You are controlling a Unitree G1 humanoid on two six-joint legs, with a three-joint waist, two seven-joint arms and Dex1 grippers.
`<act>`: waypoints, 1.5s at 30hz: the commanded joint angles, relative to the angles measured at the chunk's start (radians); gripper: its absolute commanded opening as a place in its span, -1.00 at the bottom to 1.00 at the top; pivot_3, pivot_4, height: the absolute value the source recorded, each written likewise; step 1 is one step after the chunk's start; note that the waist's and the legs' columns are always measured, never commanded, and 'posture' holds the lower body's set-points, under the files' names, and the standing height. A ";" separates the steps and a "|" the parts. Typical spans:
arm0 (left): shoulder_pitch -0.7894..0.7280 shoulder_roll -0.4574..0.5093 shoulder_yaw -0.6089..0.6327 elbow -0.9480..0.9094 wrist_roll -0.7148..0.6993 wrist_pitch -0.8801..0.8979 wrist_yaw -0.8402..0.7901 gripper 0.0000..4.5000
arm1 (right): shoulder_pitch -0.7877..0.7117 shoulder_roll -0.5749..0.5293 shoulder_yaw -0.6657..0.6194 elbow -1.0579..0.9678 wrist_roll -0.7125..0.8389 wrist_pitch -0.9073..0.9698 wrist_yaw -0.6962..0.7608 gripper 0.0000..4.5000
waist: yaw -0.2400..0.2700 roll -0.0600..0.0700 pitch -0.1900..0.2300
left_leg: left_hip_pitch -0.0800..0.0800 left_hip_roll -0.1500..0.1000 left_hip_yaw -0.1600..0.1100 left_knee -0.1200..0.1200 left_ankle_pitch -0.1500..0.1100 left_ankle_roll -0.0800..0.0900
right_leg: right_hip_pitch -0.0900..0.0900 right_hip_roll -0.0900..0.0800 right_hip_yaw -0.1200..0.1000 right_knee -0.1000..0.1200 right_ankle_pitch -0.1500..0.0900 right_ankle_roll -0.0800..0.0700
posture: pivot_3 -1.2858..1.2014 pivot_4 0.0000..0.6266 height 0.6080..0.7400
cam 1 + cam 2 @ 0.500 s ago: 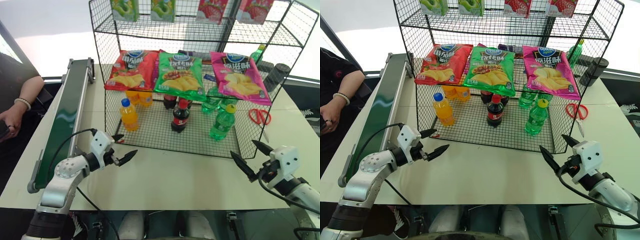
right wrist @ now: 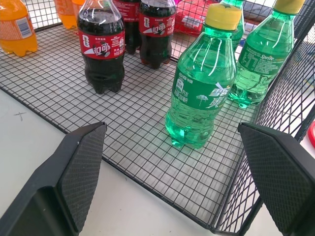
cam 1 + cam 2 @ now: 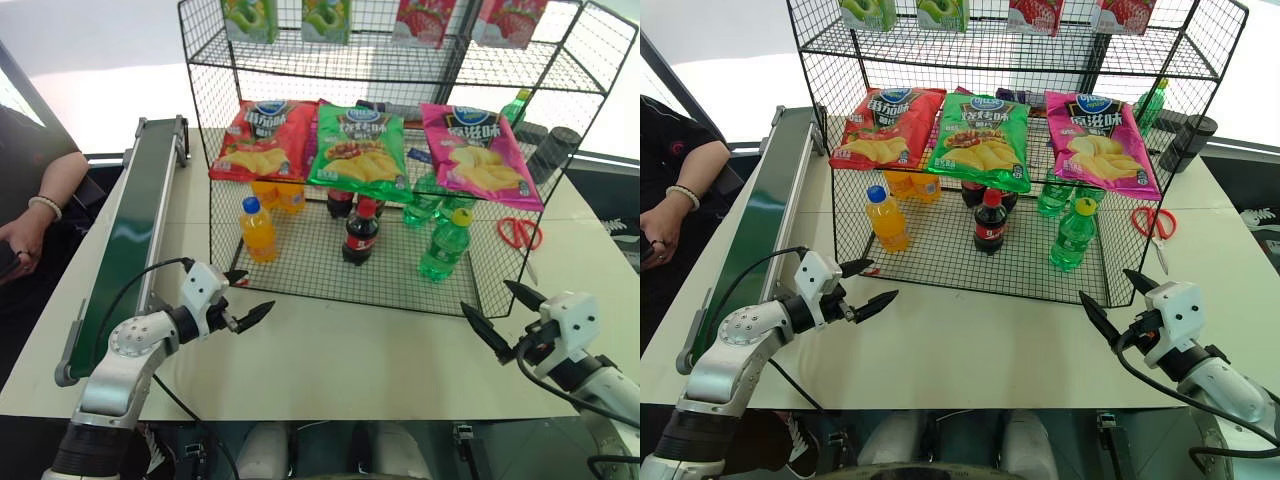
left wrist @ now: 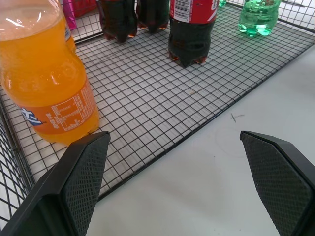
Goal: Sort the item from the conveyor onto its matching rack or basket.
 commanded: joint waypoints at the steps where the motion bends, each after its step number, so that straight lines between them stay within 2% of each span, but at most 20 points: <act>1: -0.008 0.007 0.022 -0.031 -0.007 -0.006 0.004 1.00 | -0.001 0.001 -0.012 -0.027 0.011 -0.008 -0.004 0.98 | 0.000 0.000 0.000 | 0.000 0.000 0.000 0.000 0.000 0.000 | 0.000 0.000 0.000 0.000 0.000 0.000 | 0.03 -0.52 0.88; 45: -0.034 -0.001 0.012 0.004 0.004 -0.034 0.002 1.00 | -0.023 0.004 0.003 0.021 -0.002 -0.046 0.008 0.98 | 0.000 0.000 0.000 | 0.000 0.000 0.000 0.000 0.000 0.000 | 0.000 0.000 0.000 0.000 0.000 0.000 | 0.03 -0.52 0.88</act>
